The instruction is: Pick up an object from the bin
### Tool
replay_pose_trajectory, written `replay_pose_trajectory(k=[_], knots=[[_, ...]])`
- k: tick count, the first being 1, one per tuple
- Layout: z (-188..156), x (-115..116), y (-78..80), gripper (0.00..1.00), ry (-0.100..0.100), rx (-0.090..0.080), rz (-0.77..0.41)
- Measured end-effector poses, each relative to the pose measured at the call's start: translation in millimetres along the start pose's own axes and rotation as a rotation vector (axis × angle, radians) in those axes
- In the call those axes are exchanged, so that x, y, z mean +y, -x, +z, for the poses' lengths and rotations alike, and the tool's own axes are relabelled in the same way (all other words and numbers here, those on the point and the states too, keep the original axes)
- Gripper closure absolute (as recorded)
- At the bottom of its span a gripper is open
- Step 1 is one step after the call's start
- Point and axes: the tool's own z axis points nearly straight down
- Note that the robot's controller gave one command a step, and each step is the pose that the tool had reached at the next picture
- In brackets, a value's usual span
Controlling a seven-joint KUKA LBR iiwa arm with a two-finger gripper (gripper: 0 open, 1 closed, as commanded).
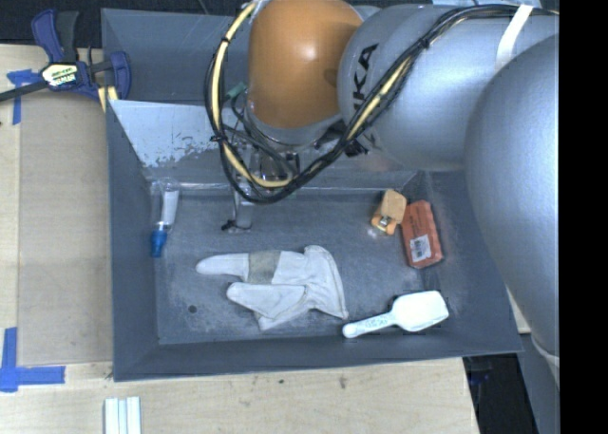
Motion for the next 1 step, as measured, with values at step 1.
replay_pose_trajectory(k=[1], knots=[[-5.1,-0.8,1.2,0.00,0.001,-0.007,0.003]])
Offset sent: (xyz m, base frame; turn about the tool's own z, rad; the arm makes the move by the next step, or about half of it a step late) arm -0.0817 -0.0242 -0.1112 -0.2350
